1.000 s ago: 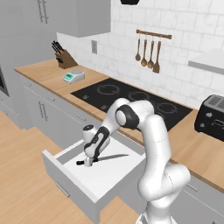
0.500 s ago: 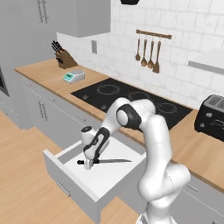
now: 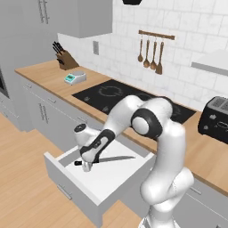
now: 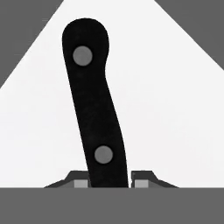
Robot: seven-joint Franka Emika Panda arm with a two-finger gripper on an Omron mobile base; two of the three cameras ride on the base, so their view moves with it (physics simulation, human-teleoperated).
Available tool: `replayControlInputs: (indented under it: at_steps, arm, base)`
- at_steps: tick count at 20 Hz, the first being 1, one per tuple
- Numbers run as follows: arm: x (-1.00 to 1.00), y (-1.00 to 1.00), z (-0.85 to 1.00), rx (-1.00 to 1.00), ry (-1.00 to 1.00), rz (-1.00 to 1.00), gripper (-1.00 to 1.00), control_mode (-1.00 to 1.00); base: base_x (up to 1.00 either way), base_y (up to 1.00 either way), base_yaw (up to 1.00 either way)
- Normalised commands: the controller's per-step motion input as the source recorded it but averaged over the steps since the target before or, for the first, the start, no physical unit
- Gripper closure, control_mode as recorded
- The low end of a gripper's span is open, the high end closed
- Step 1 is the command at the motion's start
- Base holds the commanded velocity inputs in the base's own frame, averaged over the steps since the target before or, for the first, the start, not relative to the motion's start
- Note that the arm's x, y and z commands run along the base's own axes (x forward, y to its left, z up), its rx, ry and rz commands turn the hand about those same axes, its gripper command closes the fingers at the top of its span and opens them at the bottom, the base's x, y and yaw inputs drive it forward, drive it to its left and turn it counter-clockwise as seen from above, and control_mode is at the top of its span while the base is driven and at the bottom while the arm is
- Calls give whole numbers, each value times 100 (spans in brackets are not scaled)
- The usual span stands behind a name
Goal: Pick up the knife from the drawer and place it on the cutting board. Then place the meat from the plate to the cutting board.
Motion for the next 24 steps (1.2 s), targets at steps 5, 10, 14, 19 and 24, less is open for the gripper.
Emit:
replayControlInputs:
  at_steps: [5, 10, 14, 19, 24]
  arm:
    - [-73, 5, 100, -7, -9, 9, 100, -100]
    - [-49, 0, 100, -1, 1, 4, 100, -100]
    - [-16, -22, 100, 0, 1, 0, 100, -100]
    - [-18, -69, 93, 0, 0, 0, 100, -100]
    - [-19, -95, 49, 0, 0, 0, 100, -100]
  base:
    - [0, 0, 0]
    - [0, 0, 0]
    - [0, 0, 0]
    - [0, 0, 0]
    - [0, 0, 0]
